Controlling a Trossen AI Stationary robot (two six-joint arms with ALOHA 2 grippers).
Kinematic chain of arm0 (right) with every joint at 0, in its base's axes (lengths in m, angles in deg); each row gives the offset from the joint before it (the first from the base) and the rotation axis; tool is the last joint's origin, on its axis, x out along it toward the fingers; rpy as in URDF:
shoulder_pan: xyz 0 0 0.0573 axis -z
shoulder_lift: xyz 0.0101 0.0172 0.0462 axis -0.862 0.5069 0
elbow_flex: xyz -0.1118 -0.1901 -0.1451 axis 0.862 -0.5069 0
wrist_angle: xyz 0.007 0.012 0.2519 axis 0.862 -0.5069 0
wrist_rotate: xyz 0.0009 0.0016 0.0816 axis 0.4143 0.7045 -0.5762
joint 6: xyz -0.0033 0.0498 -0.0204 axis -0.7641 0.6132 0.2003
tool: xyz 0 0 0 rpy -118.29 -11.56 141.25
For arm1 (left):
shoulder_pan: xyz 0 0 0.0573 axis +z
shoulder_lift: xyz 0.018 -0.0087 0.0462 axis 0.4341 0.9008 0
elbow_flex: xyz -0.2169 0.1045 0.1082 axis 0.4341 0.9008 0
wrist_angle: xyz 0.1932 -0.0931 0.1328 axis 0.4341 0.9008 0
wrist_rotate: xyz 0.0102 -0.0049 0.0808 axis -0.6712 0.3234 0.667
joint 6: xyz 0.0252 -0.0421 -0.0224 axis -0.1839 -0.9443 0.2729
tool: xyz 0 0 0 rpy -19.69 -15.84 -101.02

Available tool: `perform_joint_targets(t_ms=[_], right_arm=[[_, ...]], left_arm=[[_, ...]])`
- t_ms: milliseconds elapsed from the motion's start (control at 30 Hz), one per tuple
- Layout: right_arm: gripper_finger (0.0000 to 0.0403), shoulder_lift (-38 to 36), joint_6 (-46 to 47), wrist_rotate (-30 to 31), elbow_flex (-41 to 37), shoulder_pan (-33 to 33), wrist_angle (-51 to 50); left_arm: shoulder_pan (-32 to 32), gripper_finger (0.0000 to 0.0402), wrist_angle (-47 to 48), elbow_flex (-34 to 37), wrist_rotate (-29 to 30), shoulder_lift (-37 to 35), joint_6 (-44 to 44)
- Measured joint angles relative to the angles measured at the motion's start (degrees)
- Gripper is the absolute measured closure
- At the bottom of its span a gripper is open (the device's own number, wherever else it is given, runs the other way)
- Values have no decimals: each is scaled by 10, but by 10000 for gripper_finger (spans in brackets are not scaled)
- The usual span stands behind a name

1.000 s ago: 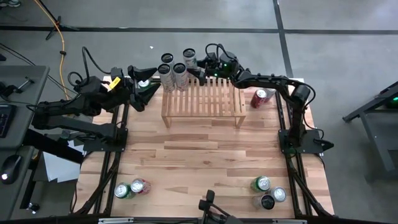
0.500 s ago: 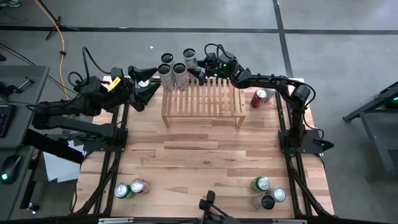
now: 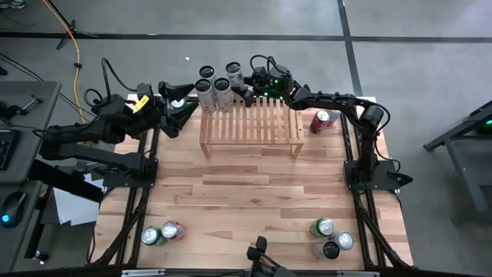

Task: Place canned beverage on shelf
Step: Put the top white pink soda can on the shelf aligned with other white pink soda can

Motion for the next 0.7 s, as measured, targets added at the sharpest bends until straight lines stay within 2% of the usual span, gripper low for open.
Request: perform_joint_targets(t_ms=[700], right_arm=[[143,-1,33,0,0,0,-10]], left_arm=[[0,35,0,0,0,0,1]])
